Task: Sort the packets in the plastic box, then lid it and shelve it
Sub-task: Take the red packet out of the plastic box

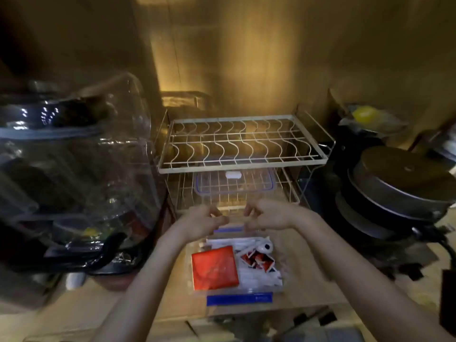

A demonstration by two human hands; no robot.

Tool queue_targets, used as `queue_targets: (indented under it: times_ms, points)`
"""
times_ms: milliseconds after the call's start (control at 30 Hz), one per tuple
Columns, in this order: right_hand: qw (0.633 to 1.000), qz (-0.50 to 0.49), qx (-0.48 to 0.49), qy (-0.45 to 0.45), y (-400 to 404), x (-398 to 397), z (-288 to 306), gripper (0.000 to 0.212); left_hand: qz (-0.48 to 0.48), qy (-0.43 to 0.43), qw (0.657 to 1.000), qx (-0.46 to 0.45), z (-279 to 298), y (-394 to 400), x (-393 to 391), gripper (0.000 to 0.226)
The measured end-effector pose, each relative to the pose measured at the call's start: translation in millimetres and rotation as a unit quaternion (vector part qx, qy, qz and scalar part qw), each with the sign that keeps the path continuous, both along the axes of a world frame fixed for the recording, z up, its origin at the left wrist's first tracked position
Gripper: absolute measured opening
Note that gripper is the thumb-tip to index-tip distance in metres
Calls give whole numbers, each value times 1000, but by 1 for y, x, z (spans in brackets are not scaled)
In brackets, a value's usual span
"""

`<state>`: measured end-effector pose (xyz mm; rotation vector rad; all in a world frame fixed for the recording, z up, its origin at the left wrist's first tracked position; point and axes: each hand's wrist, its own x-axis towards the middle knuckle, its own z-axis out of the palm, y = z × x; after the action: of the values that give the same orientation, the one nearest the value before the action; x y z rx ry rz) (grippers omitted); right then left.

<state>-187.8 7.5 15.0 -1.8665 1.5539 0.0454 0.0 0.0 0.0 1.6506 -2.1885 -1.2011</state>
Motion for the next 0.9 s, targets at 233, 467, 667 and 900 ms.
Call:
queue_targets:
  times_ms: [233,467,667,900]
  points:
    - [988,-110,66,-85,25,13,-96,44,1,42,999,5,-88,58,2,8]
    - [923,-269,114,-250,34,31,-160,55,-26,39,999,14,-133,80,-3,20]
    - [874,-324,151,-329,34,46,-174,20,-24,16,998,-63,-144,91,-8,21]
    - [845,-396,92,-347,28,44,-170,40,-18,-26,992,-118,-151,91,-6,23]
